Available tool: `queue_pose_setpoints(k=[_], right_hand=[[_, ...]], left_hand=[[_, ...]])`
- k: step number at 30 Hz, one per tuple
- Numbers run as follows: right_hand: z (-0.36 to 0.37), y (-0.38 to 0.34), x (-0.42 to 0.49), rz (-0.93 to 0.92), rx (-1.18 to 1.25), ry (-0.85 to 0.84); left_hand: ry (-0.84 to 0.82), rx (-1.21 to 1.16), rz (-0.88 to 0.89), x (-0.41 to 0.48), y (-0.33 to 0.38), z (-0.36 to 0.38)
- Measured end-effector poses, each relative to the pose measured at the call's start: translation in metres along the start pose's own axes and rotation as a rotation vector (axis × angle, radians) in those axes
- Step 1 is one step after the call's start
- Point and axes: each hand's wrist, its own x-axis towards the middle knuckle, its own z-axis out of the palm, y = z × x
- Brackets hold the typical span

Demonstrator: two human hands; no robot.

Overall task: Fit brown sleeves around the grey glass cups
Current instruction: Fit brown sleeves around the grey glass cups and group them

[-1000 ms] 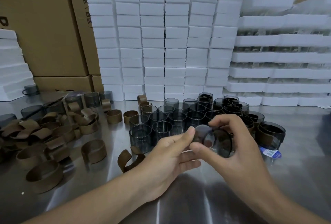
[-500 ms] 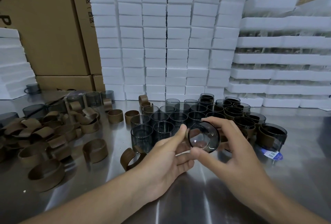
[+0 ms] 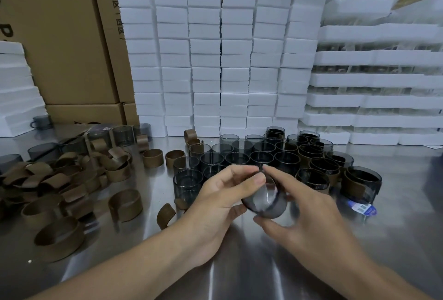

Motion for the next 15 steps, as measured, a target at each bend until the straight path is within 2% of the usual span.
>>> queue_pose_setpoints(k=[8,15], right_hand=[[0.0017,0.0008,-0.0005,-0.072,0.015,0.018],[0.0024,0.0031,-0.0004,-0.089,0.01,0.034]], left_hand=[[0.0,0.139,0.09,-0.0051,-0.0041,0.0031],[0.099,0.335,0.125,-0.0009,0.0036,-0.0006]])
